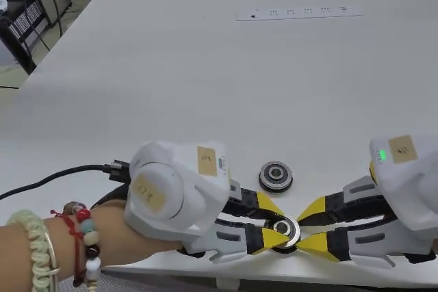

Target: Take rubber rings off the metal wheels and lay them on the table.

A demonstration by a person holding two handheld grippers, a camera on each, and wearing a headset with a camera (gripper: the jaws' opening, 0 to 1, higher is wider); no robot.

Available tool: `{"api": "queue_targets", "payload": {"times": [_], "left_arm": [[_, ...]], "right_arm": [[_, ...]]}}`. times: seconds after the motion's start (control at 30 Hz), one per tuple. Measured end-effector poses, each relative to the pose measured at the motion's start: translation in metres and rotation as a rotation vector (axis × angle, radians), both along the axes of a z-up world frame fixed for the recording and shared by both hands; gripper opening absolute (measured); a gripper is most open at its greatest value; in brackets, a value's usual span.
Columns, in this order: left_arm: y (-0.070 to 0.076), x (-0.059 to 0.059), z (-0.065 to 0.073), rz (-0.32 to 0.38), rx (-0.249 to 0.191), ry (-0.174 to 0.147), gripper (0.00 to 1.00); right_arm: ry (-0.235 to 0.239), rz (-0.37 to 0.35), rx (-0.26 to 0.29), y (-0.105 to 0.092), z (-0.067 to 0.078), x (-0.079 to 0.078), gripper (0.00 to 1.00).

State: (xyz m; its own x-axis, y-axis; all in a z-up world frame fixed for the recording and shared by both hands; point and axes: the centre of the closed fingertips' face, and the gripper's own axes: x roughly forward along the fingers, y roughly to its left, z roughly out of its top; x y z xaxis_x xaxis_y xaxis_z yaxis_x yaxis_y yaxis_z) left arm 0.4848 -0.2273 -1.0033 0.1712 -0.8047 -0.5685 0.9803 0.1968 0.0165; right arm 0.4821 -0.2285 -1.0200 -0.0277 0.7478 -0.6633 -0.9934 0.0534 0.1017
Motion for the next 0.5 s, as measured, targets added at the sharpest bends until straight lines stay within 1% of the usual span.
{"api": "queue_targets", "payload": {"times": [0.03,0.07,0.2,0.23,0.27,0.3,0.33,0.43,0.47,0.5], "left_arm": [[0.0,0.001,0.0,0.005,-0.003,-0.003,0.14],[0.0,0.0,0.0,0.011,-0.007,-0.004,0.14],[0.0,0.002,0.0,0.017,-0.013,0.0,0.13],[0.0,0.002,0.0,0.017,-0.013,0.0,0.13],[0.0,0.002,0.0,0.017,-0.013,0.001,0.13],[-0.001,0.002,0.0,0.021,-0.014,-0.001,0.13],[-0.001,0.002,0.0,0.02,-0.013,0.0,0.13],[-0.001,0.003,0.0,0.022,-0.015,0.002,0.13],[-0.001,0.003,0.0,0.021,-0.015,0.002,0.13],[-0.001,0.003,0.0,0.02,-0.016,0.002,0.13]], "right_arm": [[-0.011,0.004,-0.022,-0.001,-0.002,0.0,0.11],[-0.012,0.017,-0.031,-0.001,-0.003,-0.002,0.09],[-0.026,0.012,-0.029,-0.002,-0.002,-0.001,0.08],[-0.036,0.015,-0.037,-0.003,-0.003,0.0,0.05],[-0.091,-0.008,-0.056,-0.006,-0.003,0.009,0.0],[-0.082,0.034,-0.055,-0.005,-0.003,0.004,0.0],[-0.058,0.005,-0.051,-0.004,-0.003,0.004,0.0],[-0.064,-0.003,-0.045,-0.005,-0.002,0.005,0.0],[-0.055,-0.014,-0.041,-0.005,-0.002,0.006,0.0],[-0.036,-0.032,-0.035,-0.005,-0.001,0.007,0.0]]}}
